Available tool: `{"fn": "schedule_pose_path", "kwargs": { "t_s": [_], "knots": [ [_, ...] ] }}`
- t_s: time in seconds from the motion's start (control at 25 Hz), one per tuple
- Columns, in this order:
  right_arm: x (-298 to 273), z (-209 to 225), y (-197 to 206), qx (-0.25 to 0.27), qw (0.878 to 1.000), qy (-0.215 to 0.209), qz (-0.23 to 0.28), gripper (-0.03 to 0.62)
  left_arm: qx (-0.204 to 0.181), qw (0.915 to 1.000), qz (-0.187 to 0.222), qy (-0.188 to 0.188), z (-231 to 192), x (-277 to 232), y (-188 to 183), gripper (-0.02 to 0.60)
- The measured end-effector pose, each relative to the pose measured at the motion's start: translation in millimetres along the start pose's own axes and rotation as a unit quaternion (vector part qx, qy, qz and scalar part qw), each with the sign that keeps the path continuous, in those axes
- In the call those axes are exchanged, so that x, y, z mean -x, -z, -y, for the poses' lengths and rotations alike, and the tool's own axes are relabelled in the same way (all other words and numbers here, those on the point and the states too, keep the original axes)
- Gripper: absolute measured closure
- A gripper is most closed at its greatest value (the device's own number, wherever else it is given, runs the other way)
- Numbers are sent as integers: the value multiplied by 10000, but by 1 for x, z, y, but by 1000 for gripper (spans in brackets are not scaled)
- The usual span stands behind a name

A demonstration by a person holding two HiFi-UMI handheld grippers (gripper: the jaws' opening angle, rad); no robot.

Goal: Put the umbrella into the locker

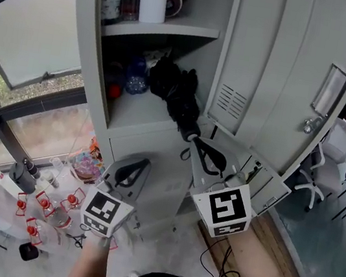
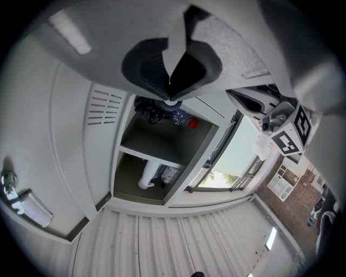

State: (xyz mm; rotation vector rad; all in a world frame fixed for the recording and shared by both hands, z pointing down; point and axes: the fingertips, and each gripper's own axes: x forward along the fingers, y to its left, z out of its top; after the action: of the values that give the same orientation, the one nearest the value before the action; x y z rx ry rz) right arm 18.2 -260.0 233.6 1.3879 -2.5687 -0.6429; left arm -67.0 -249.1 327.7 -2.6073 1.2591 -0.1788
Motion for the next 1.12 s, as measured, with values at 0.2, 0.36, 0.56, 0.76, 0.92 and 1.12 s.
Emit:
{"fn": "schedule_pose_path", "kwargs": {
  "t_s": [0.2, 0.36, 0.56, 0.76, 0.92, 1.12],
  "knots": [
    [-7, 3, 3, 176, 9998, 79, -90, 594, -50, 9999, 1, -108, -7, 9, -1, 568],
    [-15, 4, 4, 226, 9995, 159, -158, 594, -81, 9999, -2, -136, -10, 14, 0, 566],
    [-36, 5, 4, 343, 9990, 175, -246, 592, -87, 9998, -32, -178, -13, 19, 2, 568],
    [-61, 9, 6, 557, 9971, 255, -447, 592, -107, 9996, -37, -273, -22, 27, 1, 568],
    [-79, 8, 9, 657, 9954, 216, -663, 592, -108, 9992, -60, -385, -29, 34, 3, 568],
    [-93, 10, 4, 727, 9935, 258, -834, 594, -111, 9988, -129, -464, -33, 41, 8, 567]
  ]
}}
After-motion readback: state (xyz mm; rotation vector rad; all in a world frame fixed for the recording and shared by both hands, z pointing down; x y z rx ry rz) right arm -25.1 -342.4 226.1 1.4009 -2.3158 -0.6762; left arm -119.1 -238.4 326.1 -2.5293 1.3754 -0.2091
